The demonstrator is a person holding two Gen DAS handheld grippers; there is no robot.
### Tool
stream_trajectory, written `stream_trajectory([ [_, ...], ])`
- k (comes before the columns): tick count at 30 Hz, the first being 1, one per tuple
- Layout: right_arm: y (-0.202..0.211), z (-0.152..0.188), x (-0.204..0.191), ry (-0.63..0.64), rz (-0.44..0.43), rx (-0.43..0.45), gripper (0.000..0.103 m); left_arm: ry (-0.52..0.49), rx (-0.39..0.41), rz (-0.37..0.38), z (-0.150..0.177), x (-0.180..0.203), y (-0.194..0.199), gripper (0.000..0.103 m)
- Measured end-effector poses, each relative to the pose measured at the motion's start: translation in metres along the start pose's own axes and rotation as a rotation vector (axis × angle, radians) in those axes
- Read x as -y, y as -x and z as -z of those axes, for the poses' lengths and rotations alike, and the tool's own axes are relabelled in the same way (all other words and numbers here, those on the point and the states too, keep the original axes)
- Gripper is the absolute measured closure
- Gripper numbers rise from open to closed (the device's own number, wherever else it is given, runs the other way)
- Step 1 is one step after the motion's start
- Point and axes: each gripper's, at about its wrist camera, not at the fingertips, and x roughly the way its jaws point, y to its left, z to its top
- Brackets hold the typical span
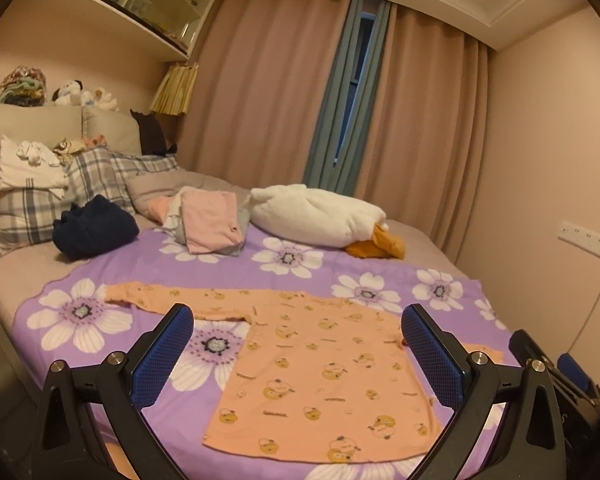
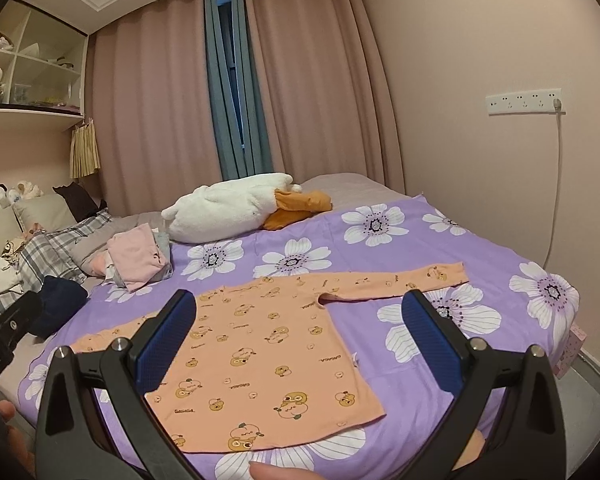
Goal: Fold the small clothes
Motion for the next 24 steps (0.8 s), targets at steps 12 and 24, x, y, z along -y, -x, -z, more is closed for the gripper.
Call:
stream_trajectory([
  [12, 0.0048, 0.0019, -0.0003, -0.004, -0.03, 0.069, 0.0, 0.0, 0.0, 0.002, 0.0015, -0.0012, -0.0008, 0.0],
  [24, 0.0038, 0.0044, -0.0071, 0.054, 0.005, 0.087, 0.0, -0.014, -0.004, -0.004, 0.0036, 0.0004, -0.0049, 0.0],
])
